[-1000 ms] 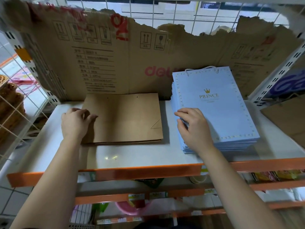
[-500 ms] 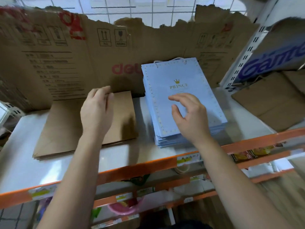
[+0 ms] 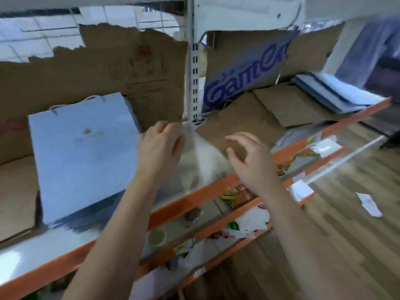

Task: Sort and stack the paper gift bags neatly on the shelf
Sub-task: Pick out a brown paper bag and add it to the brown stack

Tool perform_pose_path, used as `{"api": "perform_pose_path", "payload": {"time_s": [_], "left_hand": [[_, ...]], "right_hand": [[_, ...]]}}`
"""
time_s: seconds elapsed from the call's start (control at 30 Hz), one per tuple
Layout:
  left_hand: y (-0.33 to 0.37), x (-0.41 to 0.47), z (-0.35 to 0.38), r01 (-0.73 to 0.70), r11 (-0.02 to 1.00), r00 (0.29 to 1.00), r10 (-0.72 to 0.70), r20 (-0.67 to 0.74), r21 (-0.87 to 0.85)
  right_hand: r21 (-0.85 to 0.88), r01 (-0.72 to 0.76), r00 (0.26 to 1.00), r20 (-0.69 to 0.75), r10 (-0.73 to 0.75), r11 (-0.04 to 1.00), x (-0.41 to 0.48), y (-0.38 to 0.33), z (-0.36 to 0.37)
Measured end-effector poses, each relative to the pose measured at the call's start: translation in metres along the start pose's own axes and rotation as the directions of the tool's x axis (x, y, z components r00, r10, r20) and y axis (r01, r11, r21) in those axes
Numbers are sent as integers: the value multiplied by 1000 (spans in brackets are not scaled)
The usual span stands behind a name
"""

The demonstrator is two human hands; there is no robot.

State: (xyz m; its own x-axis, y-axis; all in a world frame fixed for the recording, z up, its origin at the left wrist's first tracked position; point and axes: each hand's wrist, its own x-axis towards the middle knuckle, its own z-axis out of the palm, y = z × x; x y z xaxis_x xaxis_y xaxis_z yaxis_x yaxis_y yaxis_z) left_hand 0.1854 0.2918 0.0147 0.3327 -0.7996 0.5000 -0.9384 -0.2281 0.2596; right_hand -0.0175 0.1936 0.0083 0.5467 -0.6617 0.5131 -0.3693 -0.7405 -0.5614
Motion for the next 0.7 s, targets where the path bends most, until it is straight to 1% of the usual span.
{"api": "perform_pose_path", "payload": {"time_s": [0.07, 0.17, 0.27, 0.33, 0.4, 0.47, 0.53, 0.57, 0.6, 0.63, 0.7], "left_hand": [[35, 9, 26, 25, 999, 999, -24, 32, -36], [75, 15, 61, 111, 988, 991, -102, 81, -111], [95, 17, 89, 187, 970, 973, -162, 162, -154], [98, 21, 104, 253, 958, 950, -219, 221, -136], [99, 29, 116, 347, 929, 909, -301, 288, -125], [98, 38, 130, 455, 885, 846, -397, 357, -94], [93, 48, 144, 537, 842, 791, -483, 374, -47], [89, 53, 151, 583, 810, 767, -523, 372, -65], [85, 59, 158, 645, 751, 742, -570, 352, -143], [82, 64, 163, 719, 642, 692, -626, 360, -267], [77, 76, 168, 789, 367, 577, -717, 391, -493]], "right_hand": [[-29, -12, 1000, 2, 12, 999, -3, 31, -26], [-53, -42, 999, 9, 42, 998, -6, 72, -53], [-40, -77, 996, 33, 78, 996, -5, 102, -67], [-26, -88, 995, 45, 89, 996, -3, 119, -70], [-21, -105, 992, 65, 107, 994, 1, 134, -70], [-32, -121, 988, 89, 124, 992, 8, 147, -68], [-40, -132, 985, 107, 135, 990, 18, 159, -66], [-36, -136, 984, 111, 139, 990, 24, 165, -66], [-31, -142, 983, 111, 145, 989, 29, 172, -65], [-30, -155, 981, 110, 158, 987, 35, 178, -65], [-43, -183, 977, 100, 186, 982, 46, 191, -64]]}}
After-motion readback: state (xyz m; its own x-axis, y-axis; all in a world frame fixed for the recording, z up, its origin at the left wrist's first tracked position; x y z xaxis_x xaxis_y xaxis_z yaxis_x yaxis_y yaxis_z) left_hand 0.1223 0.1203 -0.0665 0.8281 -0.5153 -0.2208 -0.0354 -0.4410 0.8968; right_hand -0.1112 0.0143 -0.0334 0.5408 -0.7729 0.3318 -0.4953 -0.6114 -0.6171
